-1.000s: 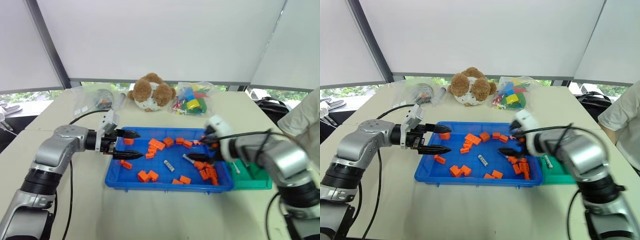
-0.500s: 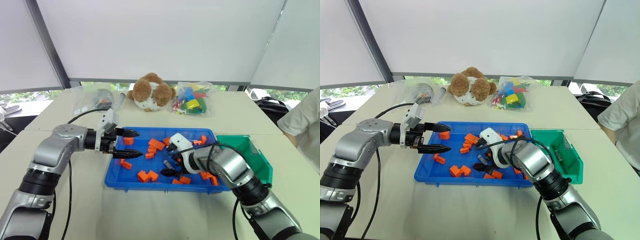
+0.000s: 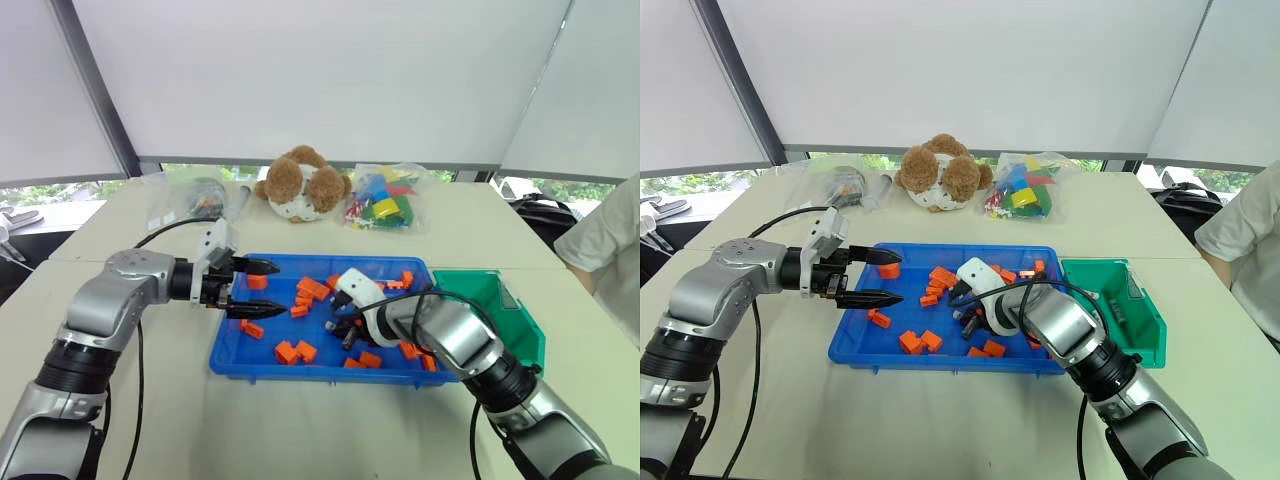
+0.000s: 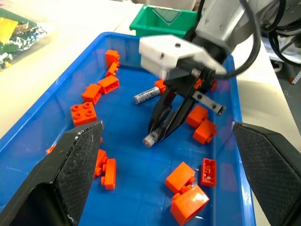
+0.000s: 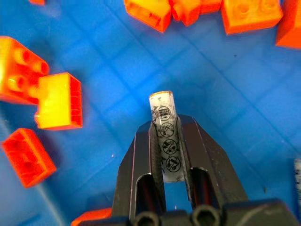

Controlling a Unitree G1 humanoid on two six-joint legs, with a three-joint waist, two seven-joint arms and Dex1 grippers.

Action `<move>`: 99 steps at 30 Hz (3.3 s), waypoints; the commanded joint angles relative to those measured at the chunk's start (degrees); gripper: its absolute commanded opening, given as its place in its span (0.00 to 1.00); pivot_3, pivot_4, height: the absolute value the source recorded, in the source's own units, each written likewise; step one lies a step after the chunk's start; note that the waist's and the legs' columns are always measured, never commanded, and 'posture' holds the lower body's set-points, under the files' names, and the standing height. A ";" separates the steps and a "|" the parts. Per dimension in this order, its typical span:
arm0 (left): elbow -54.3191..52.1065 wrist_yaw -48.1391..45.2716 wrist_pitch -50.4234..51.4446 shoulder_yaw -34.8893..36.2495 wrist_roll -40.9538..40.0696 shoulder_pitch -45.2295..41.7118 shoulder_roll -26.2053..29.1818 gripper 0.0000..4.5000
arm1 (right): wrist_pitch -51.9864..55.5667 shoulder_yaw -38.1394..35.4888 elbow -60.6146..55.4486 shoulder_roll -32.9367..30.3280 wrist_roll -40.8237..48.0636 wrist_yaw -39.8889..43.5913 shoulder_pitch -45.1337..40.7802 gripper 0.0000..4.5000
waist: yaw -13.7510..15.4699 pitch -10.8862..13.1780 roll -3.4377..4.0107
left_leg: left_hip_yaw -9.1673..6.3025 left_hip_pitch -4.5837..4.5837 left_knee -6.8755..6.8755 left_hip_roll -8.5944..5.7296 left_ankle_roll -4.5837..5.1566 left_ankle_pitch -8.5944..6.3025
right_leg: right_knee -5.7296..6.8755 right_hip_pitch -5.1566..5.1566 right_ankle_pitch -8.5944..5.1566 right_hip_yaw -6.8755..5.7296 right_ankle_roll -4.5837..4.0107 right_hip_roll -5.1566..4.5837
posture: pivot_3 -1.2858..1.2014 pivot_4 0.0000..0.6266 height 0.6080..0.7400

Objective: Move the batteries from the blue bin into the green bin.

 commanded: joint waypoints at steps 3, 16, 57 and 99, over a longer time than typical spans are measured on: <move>-1.41 -0.06 -0.88 1.80 -0.78 0.02 0.10 1.00 | 2.70 -17.97 -10.12 -12.33 0.73 0.15 -2.58 0.00 | 0.59 0.01 0.01 | 0.00 -0.03 0.01 -0.03 0.00 0.00 | -0.01 0.01 0.00 -0.01 0.00 -0.05 | 0.52 0.24 0.95; 0.69 -0.83 -2.27 0.52 0.23 -1.36 -2.15 1.00 | 1.96 -34.23 -12.53 -30.91 0.95 2.53 19.98 0.00 | -0.19 0.00 0.00 | -0.01 0.03 -0.05 -0.04 0.03 -0.02 | -0.08 0.03 0.00 0.06 0.00 0.00 | 0.52 0.24 0.95; -2.02 0.35 0.06 1.68 -0.37 -0.82 -0.85 1.00 | -8.79 -2.08 12.54 -5.02 -2.91 1.54 1.17 0.71 | -0.05 0.00 -0.01 | -0.03 0.00 0.00 -0.04 0.01 -0.01 | -0.02 0.02 0.00 0.02 0.00 -0.02 | 0.52 0.24 0.95; 0.54 -1.86 -1.26 0.81 0.66 -2.05 -1.31 1.00 | -0.12 -35.49 -10.02 -28.86 6.97 5.34 17.97 0.99 | 0.12 0.00 0.01 | -0.03 0.02 -0.02 -0.05 0.04 -0.02 | -0.08 0.06 0.00 0.04 0.00 -0.01 | 0.52 0.24 0.95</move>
